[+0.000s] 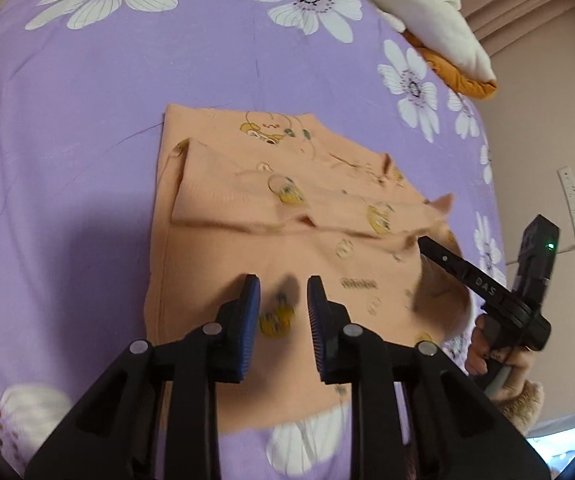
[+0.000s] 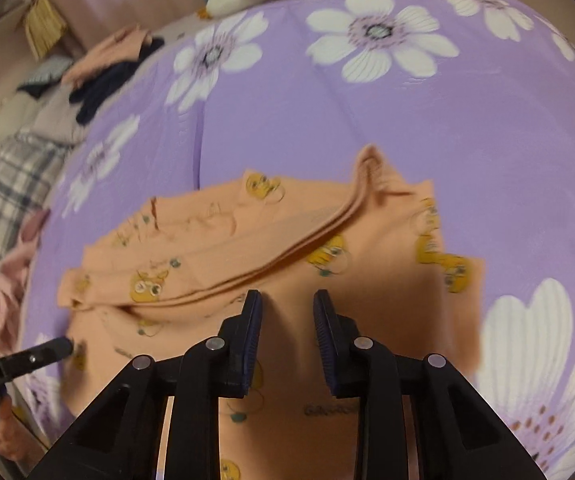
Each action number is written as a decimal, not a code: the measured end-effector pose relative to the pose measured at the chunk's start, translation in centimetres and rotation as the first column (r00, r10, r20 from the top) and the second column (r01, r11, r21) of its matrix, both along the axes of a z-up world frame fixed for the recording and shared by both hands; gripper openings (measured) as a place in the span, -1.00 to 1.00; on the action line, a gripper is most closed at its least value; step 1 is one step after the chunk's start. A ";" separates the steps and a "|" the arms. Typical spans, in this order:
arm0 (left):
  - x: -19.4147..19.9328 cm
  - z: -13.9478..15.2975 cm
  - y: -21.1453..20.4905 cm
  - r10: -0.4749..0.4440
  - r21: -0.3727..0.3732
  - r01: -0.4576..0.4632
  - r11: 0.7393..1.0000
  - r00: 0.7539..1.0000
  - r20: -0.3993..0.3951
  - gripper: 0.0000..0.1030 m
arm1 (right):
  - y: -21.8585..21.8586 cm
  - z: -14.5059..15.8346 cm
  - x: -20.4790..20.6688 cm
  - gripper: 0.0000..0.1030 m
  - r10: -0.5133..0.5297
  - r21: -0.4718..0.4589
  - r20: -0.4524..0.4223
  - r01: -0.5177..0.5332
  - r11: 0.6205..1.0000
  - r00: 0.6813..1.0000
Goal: Fold small clothes
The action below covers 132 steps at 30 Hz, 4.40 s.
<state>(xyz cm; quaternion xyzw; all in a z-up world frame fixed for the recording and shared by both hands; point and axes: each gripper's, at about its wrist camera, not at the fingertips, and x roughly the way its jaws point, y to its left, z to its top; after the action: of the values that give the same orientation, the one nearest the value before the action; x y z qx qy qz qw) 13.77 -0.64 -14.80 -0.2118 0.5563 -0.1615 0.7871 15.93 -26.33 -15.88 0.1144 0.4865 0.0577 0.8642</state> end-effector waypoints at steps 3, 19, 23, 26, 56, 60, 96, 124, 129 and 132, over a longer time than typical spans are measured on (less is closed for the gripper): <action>1.8 -0.7 0.1 0.007 -0.032 -0.008 0.999 1.000 -0.010 -0.58 | 0.3 -0.2 1.0 -0.42 -0.001 -0.024 -0.001 0.001 1.000 1.000; 9.4 -0.5 3.1 0.185 0.008 -0.186 0.983 0.981 0.056 -0.52 | -0.6 -0.1 5.4 -0.42 -0.082 -0.016 0.043 0.082 0.996 0.996; 8.3 1.3 4.1 0.198 0.021 -0.202 0.979 0.973 0.116 -0.03 | -2.0 0.9 4.4 -0.42 -0.105 -0.051 0.056 0.108 0.993 0.993; 7.0 2.4 4.8 0.192 0.067 -0.206 0.976 0.967 0.164 0.34 | -3.6 1.8 3.8 -0.42 -0.126 -0.031 0.059 0.128 0.991 0.990; 2.8 -1.5 4.4 0.175 0.160 -0.175 0.972 0.985 0.013 0.14 | -7.4 1.9 1.9 -0.72 -0.150 -0.073 0.048 0.154 0.985 0.987; -0.4 -1.1 5.1 0.175 0.124 -0.173 0.977 0.984 -0.006 0.21 | -8.5 3.0 -3.5 -0.07 -0.196 -0.014 0.064 0.197 0.980 0.979; -8.0 -2.7 3.2 0.100 0.055 -0.098 0.994 0.994 -0.043 -0.62 | -7.3 -2.0 -12.9 -0.89 -0.194 -0.003 -0.035 0.195 0.981 0.980; -6.9 -2.0 2.5 0.151 0.064 -0.150 0.987 0.989 -0.007 -0.07 | -8.7 -4.2 -7.6 -0.57 -0.283 0.537 0.000 0.238 0.809 0.959; -7.2 -1.9 2.7 0.156 0.043 -0.155 0.987 0.988 -0.024 -0.31 | -8.2 -2.5 -8.4 -0.76 -0.348 0.467 0.000 0.308 0.829 0.937; -7.4 -1.6 3.0 0.149 0.022 -0.148 0.989 0.988 -0.034 -0.31 | -8.0 -0.5 -9.0 -0.78 -0.341 0.459 0.050 0.281 0.843 0.939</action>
<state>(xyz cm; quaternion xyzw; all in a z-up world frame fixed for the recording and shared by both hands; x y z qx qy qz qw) 6.38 2.31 -16.43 -0.2479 0.5543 -0.0933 0.7891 6.96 -34.37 -16.40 0.3822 0.3780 0.0335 0.8425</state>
